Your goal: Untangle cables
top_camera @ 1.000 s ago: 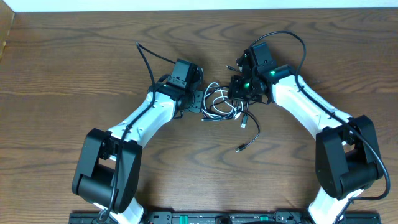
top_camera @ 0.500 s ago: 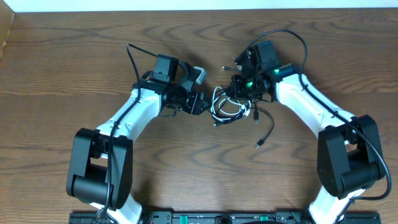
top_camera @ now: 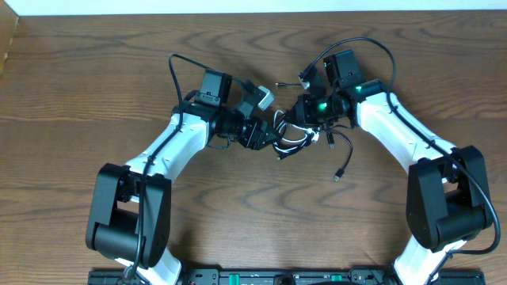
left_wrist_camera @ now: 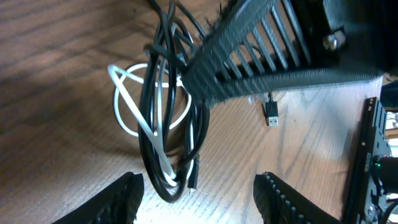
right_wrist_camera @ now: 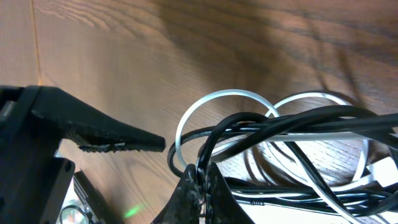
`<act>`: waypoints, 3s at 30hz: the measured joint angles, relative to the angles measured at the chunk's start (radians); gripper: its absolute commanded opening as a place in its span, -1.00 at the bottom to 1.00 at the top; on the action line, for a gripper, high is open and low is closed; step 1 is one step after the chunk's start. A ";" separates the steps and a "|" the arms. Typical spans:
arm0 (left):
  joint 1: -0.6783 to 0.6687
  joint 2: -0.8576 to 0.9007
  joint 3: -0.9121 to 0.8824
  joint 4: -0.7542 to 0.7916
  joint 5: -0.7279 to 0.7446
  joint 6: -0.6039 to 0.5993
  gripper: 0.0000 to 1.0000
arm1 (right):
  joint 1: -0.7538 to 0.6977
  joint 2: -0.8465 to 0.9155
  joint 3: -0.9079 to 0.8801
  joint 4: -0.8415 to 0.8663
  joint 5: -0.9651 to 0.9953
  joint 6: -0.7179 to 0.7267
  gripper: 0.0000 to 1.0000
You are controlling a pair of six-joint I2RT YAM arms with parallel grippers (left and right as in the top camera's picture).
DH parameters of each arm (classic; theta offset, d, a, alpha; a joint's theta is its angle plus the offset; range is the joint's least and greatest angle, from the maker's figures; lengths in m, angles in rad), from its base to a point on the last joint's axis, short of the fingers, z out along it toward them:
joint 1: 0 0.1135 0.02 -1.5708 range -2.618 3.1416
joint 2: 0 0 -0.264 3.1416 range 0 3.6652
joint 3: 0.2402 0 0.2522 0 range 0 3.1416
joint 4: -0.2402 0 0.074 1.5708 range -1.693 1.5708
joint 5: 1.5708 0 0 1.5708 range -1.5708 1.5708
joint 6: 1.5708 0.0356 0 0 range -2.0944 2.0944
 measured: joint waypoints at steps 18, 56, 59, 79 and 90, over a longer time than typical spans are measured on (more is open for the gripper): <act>0.000 0.000 0.000 0.036 -0.016 -0.010 0.15 | 0.010 0.000 0.000 -0.021 -0.069 -0.061 -0.98; -0.080 0.070 0.000 0.080 -0.188 -0.087 -0.85 | -0.056 0.000 0.000 -0.103 0.097 -0.103 -0.98; -0.080 0.069 0.000 0.058 -0.193 -0.083 -0.85 | -0.069 0.000 0.000 -0.108 0.139 -0.096 -0.98; -0.080 0.034 0.000 0.006 -0.200 -0.064 -0.08 | -0.043 0.000 0.000 -0.100 0.016 -0.100 -0.38; -0.080 0.011 0.000 -0.038 -0.269 -0.060 -0.09 | -0.013 0.000 0.000 -0.075 0.012 -0.092 -0.32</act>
